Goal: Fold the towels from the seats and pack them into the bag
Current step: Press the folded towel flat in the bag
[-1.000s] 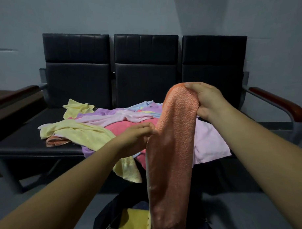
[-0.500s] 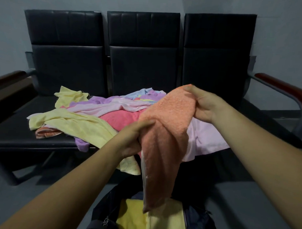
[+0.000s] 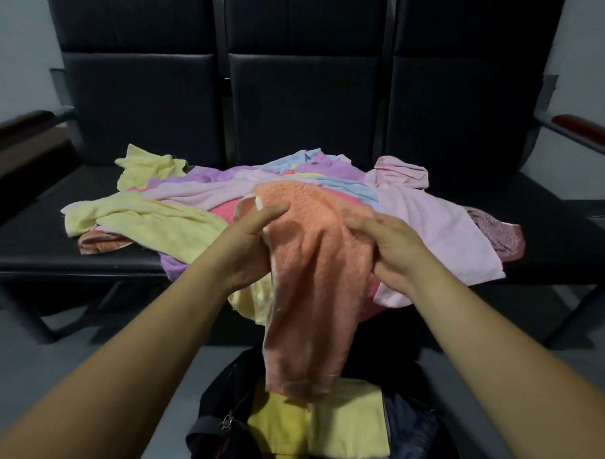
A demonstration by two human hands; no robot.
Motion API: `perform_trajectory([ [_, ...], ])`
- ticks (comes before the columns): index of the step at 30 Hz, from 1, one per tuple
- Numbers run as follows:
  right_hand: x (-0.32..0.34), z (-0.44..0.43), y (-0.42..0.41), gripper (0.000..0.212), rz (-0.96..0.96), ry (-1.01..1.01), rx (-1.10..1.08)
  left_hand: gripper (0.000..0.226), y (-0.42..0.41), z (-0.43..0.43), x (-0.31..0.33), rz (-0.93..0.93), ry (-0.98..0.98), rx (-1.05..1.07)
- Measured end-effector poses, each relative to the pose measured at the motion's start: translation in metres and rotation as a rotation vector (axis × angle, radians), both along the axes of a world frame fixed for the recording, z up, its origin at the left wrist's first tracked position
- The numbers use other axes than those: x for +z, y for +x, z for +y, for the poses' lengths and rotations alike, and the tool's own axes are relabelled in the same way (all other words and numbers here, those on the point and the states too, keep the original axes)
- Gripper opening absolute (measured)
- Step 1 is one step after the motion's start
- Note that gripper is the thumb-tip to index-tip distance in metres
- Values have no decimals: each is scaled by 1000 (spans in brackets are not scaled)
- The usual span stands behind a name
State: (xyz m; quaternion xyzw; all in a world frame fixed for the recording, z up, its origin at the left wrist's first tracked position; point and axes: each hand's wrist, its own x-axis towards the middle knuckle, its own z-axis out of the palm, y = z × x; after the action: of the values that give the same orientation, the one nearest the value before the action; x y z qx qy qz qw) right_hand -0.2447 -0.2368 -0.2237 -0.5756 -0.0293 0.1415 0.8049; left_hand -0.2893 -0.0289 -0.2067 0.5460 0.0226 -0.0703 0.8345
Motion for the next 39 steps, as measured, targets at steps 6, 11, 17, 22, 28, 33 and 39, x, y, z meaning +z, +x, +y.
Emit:
perform_trajectory([
  [6, 11, 9, 12, 33, 124, 150, -4, 30, -1, 14, -33, -92, 512, -198],
  [11, 8, -1, 15, 51, 172, 209, 51, 14, -5, 1, -17, -69, 140, -20],
  [17, 6, -11, 0, 43, 51, -141, 259, 22, -6, 1, -2, 74, -73, 132],
  [22, 12, -16, 5, 51, 77, -87, 138, 26, -9, 15, 0, 23, -23, 164],
  [28, 13, -14, 2, 61, 124, 82, 96, 27, -10, 31, -7, -68, 477, 45],
  [33, 20, -21, 0, 54, 82, 119, 216, 24, -8, 24, -2, -25, 334, 200],
  [39, 19, -26, 4, 44, -79, -10, 141, 45, -12, 31, 2, -171, 432, 22],
])
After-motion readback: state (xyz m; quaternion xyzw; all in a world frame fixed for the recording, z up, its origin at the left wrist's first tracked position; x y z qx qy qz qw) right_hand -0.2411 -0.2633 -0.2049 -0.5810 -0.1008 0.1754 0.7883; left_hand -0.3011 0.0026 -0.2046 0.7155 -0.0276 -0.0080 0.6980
